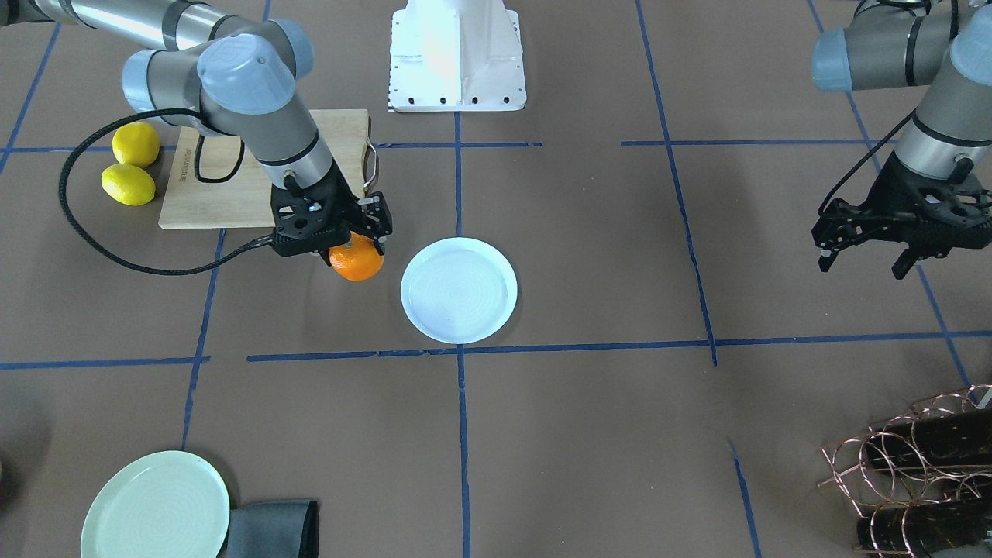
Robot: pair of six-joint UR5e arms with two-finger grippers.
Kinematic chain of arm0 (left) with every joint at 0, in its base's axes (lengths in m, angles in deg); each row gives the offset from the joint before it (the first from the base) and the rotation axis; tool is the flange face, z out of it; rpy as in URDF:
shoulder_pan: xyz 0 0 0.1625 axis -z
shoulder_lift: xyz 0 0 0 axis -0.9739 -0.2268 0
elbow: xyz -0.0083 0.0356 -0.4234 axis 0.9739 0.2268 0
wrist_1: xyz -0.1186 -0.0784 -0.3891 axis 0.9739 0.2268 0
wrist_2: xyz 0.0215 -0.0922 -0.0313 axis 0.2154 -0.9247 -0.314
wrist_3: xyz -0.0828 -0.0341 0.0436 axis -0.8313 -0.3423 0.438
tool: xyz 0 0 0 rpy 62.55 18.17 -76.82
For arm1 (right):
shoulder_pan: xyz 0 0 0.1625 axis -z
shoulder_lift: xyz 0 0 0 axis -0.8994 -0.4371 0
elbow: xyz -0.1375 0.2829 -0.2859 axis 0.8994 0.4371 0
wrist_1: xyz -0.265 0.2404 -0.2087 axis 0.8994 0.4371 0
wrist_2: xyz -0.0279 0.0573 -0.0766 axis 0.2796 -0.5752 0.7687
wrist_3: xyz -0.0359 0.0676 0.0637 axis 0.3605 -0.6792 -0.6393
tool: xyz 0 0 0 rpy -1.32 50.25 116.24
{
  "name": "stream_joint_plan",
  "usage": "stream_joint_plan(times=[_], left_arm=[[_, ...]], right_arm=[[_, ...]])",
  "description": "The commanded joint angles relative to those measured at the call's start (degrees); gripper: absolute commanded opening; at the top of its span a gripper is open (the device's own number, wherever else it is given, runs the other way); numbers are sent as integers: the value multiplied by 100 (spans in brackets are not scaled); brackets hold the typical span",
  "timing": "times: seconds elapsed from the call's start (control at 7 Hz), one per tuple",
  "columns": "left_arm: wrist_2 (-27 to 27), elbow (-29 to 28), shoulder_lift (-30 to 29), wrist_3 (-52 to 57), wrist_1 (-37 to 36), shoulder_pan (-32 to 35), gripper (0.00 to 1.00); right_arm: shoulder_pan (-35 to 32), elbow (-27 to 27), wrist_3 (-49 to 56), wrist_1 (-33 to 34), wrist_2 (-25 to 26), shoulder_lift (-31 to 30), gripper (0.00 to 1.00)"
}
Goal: Pick orange to plate
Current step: 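Carry the orange with the right gripper over the light blue plate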
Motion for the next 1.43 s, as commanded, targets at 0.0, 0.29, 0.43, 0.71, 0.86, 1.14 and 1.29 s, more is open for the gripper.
stream_joint_plan(times=[0.0,0.29,0.43,0.71,0.86,1.14,1.29], left_arm=[[-176,-181,58,10,-56,328,100],[-318,-357,75,19,-275,453,100],[-319,-358,84,106,-433,532,100],[-319,-393,102,309,-496,716,100],[-388,-393,102,318,-696,821,100],[-538,-393,110,318,-725,893,100],[-556,-393,136,362,-873,936,100]], right_arm=[[286,814,-2,19,403,775,0],[365,1737,-1,229,501,1592,0],[435,2229,7,265,562,1970,0],[532,2409,86,257,580,2018,0],[533,2409,43,239,580,2035,4],[524,2401,42,265,581,2027,100],[419,2253,69,431,485,1983,100]])
